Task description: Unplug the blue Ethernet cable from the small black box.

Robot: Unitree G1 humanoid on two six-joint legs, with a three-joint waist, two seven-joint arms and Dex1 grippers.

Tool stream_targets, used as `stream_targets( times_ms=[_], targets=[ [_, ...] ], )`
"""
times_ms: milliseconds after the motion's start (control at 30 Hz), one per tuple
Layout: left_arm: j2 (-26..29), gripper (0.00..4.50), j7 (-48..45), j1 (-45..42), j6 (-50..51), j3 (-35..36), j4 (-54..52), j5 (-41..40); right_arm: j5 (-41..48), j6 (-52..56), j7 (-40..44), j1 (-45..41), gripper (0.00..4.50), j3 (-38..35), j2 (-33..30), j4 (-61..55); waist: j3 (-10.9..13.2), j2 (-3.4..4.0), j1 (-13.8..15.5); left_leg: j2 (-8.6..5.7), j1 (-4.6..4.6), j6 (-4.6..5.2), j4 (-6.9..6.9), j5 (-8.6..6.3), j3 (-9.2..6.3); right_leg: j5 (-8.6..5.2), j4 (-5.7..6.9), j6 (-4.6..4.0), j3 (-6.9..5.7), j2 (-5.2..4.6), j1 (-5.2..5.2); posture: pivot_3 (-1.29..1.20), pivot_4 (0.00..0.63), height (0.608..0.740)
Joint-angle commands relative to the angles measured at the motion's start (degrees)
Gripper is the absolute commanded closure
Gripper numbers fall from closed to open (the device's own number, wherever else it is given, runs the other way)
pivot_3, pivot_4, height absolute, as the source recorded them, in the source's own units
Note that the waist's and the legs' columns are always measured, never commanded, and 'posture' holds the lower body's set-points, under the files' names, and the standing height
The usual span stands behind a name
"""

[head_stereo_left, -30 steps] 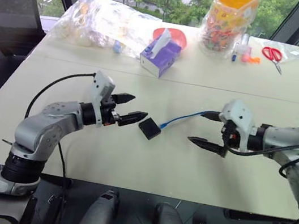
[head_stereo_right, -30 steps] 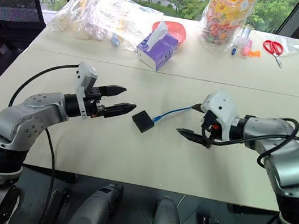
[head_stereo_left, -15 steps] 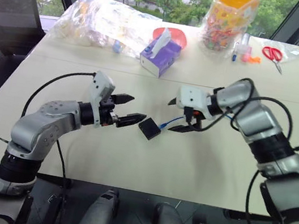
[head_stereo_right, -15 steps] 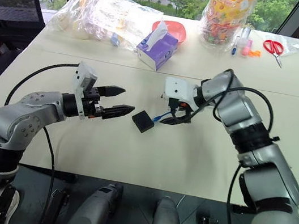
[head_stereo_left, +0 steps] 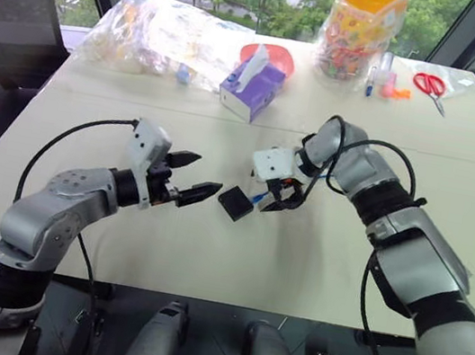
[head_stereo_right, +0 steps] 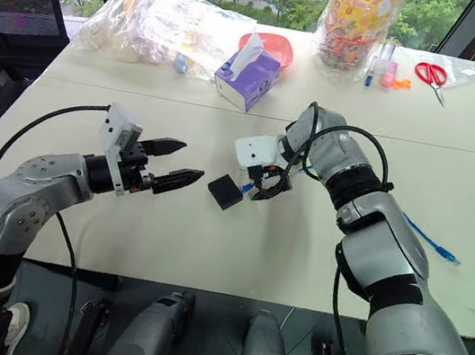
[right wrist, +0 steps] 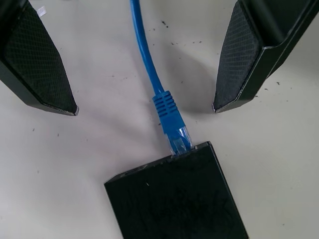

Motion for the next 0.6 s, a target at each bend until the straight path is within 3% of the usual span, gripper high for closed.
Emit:
stream_targets(
  times_ms=[33, 67, 300, 433, 600],
  targets=[
    [0.6, 0.00, 0.3, 0.3, -1.0, 1.5, -2.2, -0.3, -1.2, -2.0, 1.0, -1.7, 0.53, -0.6, 1.5, 1.3, 0.0, 0.00, -0.4, 0.00, 0.02, -0.01, 0.00, 0.00, 0.00, 0.00, 0.08, 0.00, 0.01, 0.00, -0.01, 0.00, 0.150, 0.728],
    [0.6, 0.00, 0.4, 0.4, -1.1, 1.5, -2.3, -0.2, -1.4, -2.2, 1.3, -1.7, 0.79, -0.8, 1.8, 1.5, 0.0, 0.00, -0.6, 0.00, 0.04, -0.03, 0.00, 0.01, -0.02, -0.01, 0.20, 0.00, 0.00, 0.00, -0.01, 0.00, 0.150, 0.728],
    [0.5, 0.00, 0.6, 0.7, -1.9, 1.5, -2.0, 0.3, -3.0, -3.6, 2.3, -1.2, 4.44, -0.4, 3.4, 2.0, 0.0, 0.00, -1.3, 0.03, 0.30, -0.10, -0.01, 0.05, -0.03, -0.02, 0.56, -0.03, 0.07, 0.05, 0.00, 0.00, 0.150, 0.728],
    [0.4, 0.00, 0.7, 0.7, -2.1, 1.4, -1.8, 0.4, -4.5, -5.6, -1.6, -1.1, 4.44, -1.5, 2.9, 0.7, 0.0, 0.00, -1.3, 0.05, 0.40, -0.10, -0.02, 0.05, -0.02, -0.02, 0.56, -0.03, 0.09, 0.07, 0.09, 0.00, 0.150, 0.728],
    [-0.8, 0.00, 1.3, 0.2, -1.5, 1.6, -0.6, -0.6, -6.0, -9.6, -17.8, 2.2, 4.44, -6.9, -0.6, -6.8, 0.0, 0.01, -1.0, 0.05, 0.40, -0.11, -0.04, 0.06, -0.02, -0.03, 0.56, -0.04, 0.11, 0.07, 0.08, 0.00, 0.150, 0.728]
  ],
)
